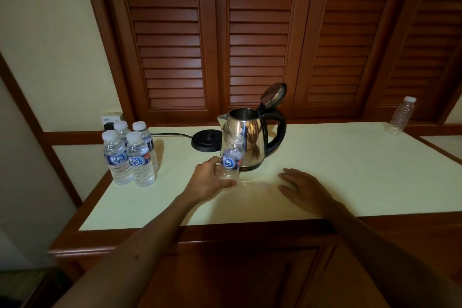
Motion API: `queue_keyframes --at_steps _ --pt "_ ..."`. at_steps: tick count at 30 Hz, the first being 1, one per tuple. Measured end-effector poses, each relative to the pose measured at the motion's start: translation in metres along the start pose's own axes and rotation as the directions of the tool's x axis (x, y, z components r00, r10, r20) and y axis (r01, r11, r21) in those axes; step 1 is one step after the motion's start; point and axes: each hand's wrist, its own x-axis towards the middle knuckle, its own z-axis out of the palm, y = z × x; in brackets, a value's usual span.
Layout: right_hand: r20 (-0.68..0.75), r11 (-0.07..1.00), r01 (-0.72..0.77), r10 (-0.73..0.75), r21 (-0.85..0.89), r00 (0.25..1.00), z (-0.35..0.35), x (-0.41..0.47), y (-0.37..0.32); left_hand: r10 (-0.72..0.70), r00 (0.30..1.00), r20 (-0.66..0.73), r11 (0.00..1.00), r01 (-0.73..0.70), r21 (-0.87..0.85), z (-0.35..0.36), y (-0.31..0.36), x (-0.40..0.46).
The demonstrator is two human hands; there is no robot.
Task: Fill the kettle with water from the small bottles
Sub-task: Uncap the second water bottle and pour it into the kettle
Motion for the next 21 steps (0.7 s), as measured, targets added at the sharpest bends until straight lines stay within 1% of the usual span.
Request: queue_keyframes --at_steps 4,6,10,12,14,16,17,19,21 --pt "0.029 0.999 -0.015 0.016 -0.034 0.999 0.0 0.001 -0.001 -0.045 0.999 -0.024 0.984 0.04 -0.173 0.008 -0.018 -0.005" --pt "0.04 0.998 -0.016 0.018 -0.055 0.999 0.0 0.001 -0.002 -0.051 0.998 -0.037 0.978 0.042 -0.206 0.011 -0.024 -0.007" --pt "0.029 0.997 0.006 -0.003 -0.08 1.0 -0.001 0.001 -0.005 -0.044 0.998 -0.043 0.98 0.035 -0.196 0.013 -0.023 -0.007" --pt "0.071 0.993 -0.003 0.012 -0.121 0.997 -0.007 0.003 -0.008 -0.036 0.998 -0.053 0.98 0.025 -0.196 0.014 -0.022 -0.007" --pt "0.147 0.983 0.004 0.024 -0.183 0.989 -0.016 0.01 -0.015 -0.024 0.997 -0.068 0.981 0.011 -0.194 0.014 -0.023 -0.006" --pt "0.206 0.988 0.023 0.009 -0.151 0.978 -0.021 0.016 -0.031 -0.024 0.997 -0.072 0.981 0.01 -0.192 0.015 -0.024 -0.005" --pt "0.224 0.991 0.052 -0.023 -0.125 0.974 -0.02 0.019 -0.041 -0.027 0.997 -0.072 0.982 0.013 -0.191 0.016 -0.025 -0.005" --pt "0.245 0.986 0.11 -0.077 -0.124 0.967 -0.015 0.022 -0.056 -0.033 0.997 -0.072 0.982 0.019 -0.186 0.017 -0.026 -0.004" --pt "0.248 0.985 0.121 -0.087 -0.123 0.965 -0.01 0.024 -0.063 -0.033 0.997 -0.071 0.982 0.019 -0.188 0.017 -0.026 -0.005"
